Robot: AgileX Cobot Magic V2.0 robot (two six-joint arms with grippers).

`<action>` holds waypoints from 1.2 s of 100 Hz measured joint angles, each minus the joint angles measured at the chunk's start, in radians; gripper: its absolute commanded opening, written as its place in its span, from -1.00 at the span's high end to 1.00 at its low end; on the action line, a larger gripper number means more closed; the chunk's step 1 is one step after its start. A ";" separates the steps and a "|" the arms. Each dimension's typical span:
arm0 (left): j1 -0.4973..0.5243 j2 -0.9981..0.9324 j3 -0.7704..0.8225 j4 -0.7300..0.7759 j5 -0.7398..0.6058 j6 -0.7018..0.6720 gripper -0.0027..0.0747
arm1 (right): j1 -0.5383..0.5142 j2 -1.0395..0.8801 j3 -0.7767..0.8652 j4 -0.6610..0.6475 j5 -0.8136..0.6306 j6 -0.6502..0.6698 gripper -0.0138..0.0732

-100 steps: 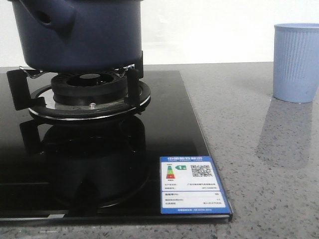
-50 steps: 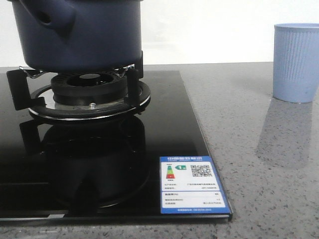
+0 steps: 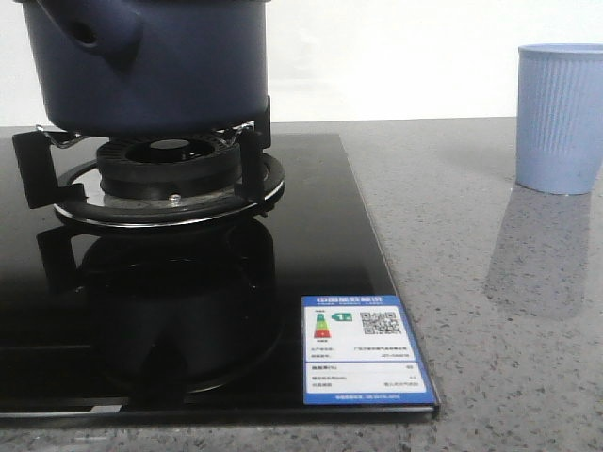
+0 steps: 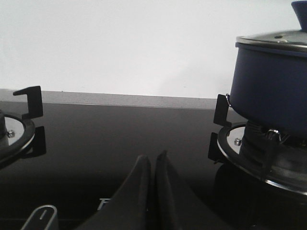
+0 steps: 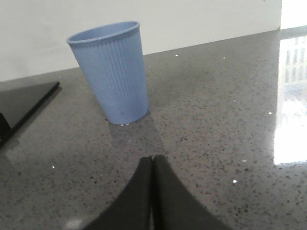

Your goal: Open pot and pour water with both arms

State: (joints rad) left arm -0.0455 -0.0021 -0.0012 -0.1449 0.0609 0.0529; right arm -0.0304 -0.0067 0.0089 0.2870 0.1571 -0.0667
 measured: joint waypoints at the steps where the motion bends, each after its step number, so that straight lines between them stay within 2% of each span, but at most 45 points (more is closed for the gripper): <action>1: 0.000 0.000 0.000 -0.010 0.000 0.000 0.97 | 0.000 0.000 0.000 0.012 0.000 0.000 0.82; 21: 0.000 0.000 0.000 -0.230 0.000 0.000 0.97 | 0.000 0.000 0.000 0.184 -0.024 0.000 0.82; 38: 0.000 0.000 0.000 -0.455 -0.024 0.000 0.97 | 0.000 0.000 0.000 0.433 -0.046 0.000 0.82; 47: 0.000 0.000 -0.004 -0.524 -0.039 0.000 0.97 | 0.000 0.000 -0.010 0.500 -0.034 0.000 0.82; 65: 0.000 0.000 -0.091 -0.508 -0.008 0.021 0.97 | 0.000 0.003 -0.125 0.449 0.031 0.000 0.82; 82: 0.000 0.081 -0.292 -0.363 0.185 0.165 0.97 | 0.000 0.119 -0.301 0.323 0.135 -0.009 0.82; 98: -0.007 0.233 -0.453 -0.329 0.346 0.260 0.97 | 0.000 0.276 -0.467 0.295 0.261 -0.138 0.82; 120: -0.131 0.354 -0.575 -0.327 0.376 0.301 0.97 | 0.075 0.425 -0.614 0.287 0.335 -0.306 0.82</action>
State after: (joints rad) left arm -0.1764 0.3521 -0.5760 -0.4719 0.4364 0.3535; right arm 0.0442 0.4187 -0.6050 0.5739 0.4925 -0.3724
